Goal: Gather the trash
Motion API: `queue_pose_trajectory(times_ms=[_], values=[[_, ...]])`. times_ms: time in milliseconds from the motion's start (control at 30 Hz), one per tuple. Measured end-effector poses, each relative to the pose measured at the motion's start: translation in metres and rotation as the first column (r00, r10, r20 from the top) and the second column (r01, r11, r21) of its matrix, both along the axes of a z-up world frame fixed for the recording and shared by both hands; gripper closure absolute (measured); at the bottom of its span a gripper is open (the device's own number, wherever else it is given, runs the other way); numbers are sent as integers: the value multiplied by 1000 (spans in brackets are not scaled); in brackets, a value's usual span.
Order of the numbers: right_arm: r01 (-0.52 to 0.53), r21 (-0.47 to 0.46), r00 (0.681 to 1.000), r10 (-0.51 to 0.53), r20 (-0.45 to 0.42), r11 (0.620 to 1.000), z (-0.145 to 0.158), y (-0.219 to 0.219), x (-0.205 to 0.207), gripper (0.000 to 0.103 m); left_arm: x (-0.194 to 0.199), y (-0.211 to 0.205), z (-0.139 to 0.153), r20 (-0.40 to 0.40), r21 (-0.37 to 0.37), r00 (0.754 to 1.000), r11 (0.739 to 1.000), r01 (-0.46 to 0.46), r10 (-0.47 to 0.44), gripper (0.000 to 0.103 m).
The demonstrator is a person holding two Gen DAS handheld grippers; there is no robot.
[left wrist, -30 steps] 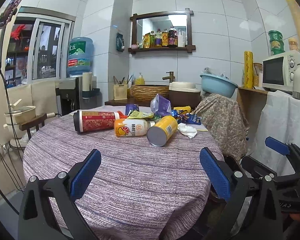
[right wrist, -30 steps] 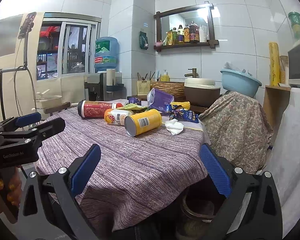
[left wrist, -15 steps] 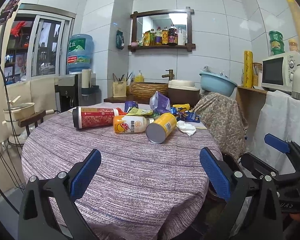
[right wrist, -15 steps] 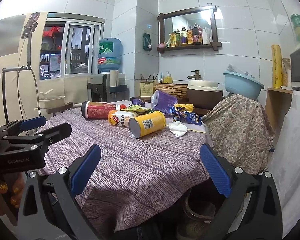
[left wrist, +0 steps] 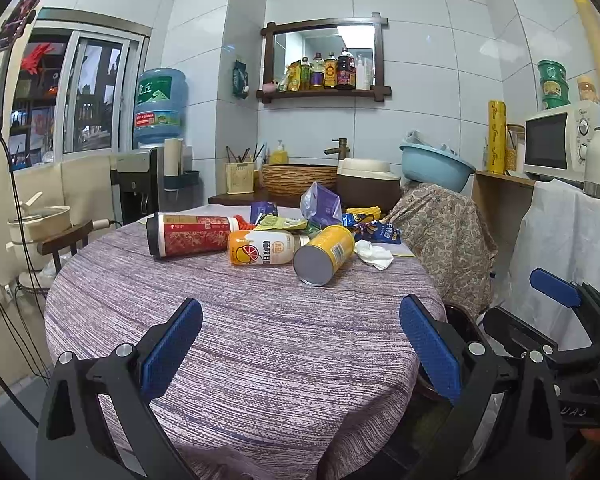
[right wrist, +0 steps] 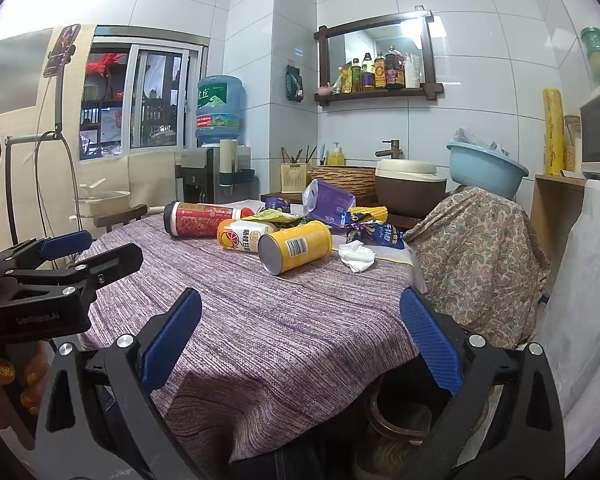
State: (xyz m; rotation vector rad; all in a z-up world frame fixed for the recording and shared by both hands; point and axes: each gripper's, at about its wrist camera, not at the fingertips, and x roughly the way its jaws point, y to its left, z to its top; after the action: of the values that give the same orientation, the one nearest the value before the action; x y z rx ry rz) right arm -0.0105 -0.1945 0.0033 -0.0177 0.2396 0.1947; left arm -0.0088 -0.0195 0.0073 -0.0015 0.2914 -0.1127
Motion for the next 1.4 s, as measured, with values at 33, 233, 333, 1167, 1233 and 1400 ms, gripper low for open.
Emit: queue_pose_trajectory(times_ms=[33,233,333,1167,1233,1400], values=[[0,0,1000,0,-2,1000,0,0,0,5,0,0,0,-2,1,1000,1000,-1,1,5],[-5,4,1000,5,-2,1000,0,-1,0,5,3,0,0,-10,1,1000,1000,-1,1,5],[-4,5,1000,4,-2,1000,0,-1,0,5,2,1,0,-8,2,1000,1000,-4,4,5],[-11,4,1000,11,-24,1000,-7,0,8,5,6,6,-3,-30,8,999,1000,-24,25,5],[-9,3,1000,9,-26,1000,-8,0,9,5,7,6,-4,-30,6,999,1000,-25,25,5],[-5,0,999,5,-34,1000,-10,1,12,5,7,7,-5,-35,7,999,1000,-24,24,5]])
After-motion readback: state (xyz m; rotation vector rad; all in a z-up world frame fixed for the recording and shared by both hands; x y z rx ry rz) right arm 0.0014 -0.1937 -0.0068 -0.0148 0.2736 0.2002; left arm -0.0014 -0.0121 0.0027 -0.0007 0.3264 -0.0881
